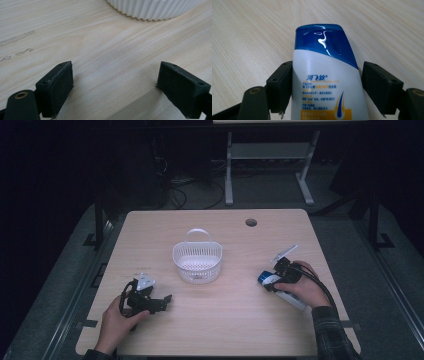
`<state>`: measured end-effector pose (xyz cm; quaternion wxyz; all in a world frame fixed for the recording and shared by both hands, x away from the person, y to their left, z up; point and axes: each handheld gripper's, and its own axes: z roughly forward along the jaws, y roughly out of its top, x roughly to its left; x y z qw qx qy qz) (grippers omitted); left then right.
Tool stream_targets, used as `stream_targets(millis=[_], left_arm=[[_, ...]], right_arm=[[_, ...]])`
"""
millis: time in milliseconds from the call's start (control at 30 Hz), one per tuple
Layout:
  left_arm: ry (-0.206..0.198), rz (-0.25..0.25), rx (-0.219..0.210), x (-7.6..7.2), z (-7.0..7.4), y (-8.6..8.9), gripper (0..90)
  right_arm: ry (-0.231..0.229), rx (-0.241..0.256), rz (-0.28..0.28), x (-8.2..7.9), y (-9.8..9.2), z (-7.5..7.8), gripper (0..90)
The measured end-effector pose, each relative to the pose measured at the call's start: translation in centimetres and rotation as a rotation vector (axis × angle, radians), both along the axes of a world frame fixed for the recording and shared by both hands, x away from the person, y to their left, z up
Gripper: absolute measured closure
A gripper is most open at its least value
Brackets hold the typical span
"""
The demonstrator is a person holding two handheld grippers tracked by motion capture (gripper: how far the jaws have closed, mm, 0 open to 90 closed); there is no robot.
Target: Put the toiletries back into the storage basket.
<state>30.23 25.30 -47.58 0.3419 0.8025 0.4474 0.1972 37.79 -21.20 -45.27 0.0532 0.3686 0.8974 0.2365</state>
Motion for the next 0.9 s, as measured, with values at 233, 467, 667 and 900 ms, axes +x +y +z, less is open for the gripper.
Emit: stream_targets(millis=[233,467,667,900], left_arm=[[-0.001,0.0,0.001,0.0,0.0,0.0,12.6],[-0.001,0.0,0.0,-0.01,-0.01,-0.01,12.6],[-0.001,0.0,0.0,0.0,0.0,0.0,12.6],[-0.001,0.0,0.0,0.0,0.0,0.0,12.6]], right_arm=[[-0.022,-0.06,0.019,-0.13,0.38,-0.29,20.9],[0.007,-0.09,0.02,0.34,0.56,0.2,32.9],[0.018,-0.103,0.011,0.41,0.76,0.32,33.9],[0.017,-0.096,-0.007,0.31,0.64,0.38,34.3]])
